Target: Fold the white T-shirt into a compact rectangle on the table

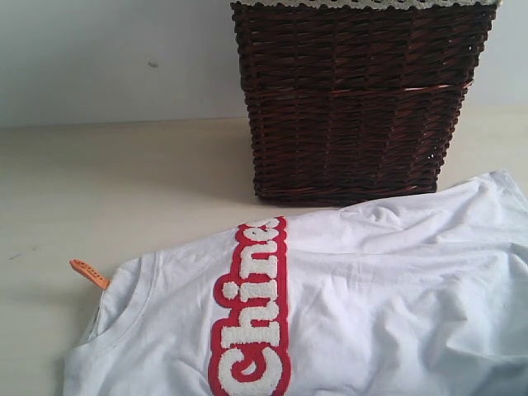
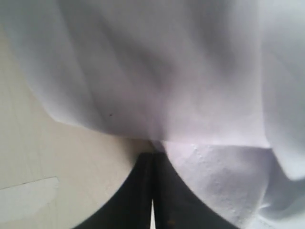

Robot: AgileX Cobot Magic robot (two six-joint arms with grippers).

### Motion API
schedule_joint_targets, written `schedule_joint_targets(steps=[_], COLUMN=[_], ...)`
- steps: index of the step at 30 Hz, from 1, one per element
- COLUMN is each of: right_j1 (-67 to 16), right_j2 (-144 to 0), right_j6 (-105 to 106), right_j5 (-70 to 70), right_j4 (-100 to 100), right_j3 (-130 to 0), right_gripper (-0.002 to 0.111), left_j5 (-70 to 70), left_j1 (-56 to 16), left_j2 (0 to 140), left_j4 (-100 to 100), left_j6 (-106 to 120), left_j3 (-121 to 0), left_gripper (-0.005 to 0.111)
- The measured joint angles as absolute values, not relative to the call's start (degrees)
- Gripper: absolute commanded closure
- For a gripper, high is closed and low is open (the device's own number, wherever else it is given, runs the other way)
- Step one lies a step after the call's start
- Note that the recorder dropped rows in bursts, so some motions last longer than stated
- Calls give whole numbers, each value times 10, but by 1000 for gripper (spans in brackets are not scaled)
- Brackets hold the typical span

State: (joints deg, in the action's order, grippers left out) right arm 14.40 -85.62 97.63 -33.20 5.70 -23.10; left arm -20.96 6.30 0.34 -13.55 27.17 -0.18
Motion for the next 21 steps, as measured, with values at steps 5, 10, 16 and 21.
schedule_joint_targets(steps=[5, 10, 16, 21], right_j1=[144, 144, 144, 144], right_j2=[-817, -805, -845, -867], right_j6=[975, 1018, 1060, 1064], right_j5=[-332, -334, -298, -280], right_j4=[57, 57, 78, 82], right_j3=[-231, -231, -231, -233], right_gripper=[101, 75, 69, 87], left_j5=[-210, -210, -210, -210], left_j1=[63, 63, 63, 63], left_j2=[3, 3, 3, 3], left_j4=[-135, -135, -135, -135], left_j6=[272, 272, 272, 272], left_j3=[-2, -2, -2, -2], left_gripper=[107, 107, 107, 107])
